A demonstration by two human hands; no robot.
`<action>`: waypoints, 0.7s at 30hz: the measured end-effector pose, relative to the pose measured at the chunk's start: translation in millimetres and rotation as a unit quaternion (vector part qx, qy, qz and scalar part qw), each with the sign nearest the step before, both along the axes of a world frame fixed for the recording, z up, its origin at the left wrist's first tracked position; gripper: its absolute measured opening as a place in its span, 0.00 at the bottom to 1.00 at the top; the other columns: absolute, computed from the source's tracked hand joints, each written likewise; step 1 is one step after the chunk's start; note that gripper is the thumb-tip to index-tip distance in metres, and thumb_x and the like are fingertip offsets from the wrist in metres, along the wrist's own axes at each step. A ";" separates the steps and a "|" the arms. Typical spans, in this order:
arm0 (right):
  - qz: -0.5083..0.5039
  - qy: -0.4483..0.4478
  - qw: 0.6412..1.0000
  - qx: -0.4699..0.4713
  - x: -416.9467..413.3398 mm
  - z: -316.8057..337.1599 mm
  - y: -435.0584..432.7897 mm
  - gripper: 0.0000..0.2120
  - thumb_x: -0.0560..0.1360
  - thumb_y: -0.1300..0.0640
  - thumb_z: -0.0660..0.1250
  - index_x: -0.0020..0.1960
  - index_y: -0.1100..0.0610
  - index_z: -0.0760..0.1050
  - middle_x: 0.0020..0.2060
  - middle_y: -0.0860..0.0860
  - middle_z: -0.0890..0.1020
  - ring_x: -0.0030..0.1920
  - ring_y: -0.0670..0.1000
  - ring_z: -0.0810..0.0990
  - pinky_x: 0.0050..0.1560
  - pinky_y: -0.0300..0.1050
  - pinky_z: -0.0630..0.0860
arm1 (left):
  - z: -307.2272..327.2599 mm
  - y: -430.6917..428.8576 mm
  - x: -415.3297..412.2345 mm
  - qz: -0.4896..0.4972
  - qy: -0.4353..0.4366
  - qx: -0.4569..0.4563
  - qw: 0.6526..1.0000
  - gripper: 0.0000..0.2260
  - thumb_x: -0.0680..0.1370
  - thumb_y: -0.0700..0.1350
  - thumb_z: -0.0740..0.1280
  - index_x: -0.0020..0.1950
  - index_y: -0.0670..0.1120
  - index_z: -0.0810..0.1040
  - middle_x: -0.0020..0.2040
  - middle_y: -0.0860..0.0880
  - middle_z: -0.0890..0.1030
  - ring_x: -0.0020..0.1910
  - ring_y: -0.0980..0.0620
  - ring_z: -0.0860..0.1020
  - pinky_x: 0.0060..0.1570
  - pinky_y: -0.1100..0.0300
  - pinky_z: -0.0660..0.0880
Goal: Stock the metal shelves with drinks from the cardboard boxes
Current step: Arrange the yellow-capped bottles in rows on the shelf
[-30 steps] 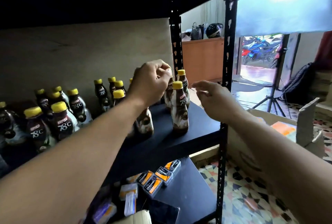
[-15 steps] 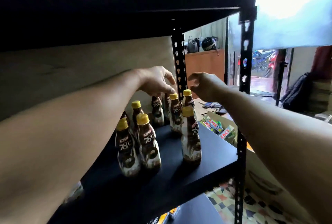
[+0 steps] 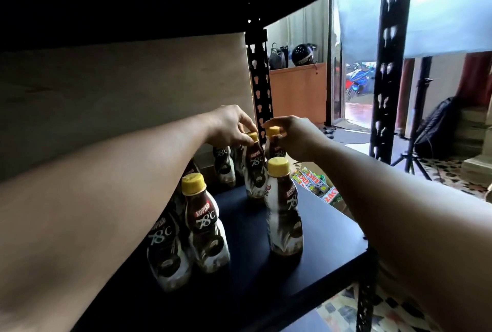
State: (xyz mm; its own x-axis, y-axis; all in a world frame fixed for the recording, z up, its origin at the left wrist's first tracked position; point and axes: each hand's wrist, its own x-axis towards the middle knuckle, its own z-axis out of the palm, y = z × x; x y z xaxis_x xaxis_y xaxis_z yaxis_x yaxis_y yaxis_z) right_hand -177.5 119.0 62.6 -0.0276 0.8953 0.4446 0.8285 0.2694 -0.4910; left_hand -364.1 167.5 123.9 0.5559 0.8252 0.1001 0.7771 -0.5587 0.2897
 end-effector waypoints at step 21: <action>0.048 0.002 0.999 -0.011 -13.8 0.6 3.8 0.17 0.79 0.58 0.71 0.67 0.47 0.78 0.51 0.49 0.80 0.51 0.53 0.80 0.49 0.42 0.75 | 1.6 -13.6 -31.0 -0.004 -0.016 0.004 1.000 0.13 0.76 0.42 0.75 0.61 0.46 0.84 0.43 0.52 0.84 0.35 0.62 0.80 0.34 0.73 0.73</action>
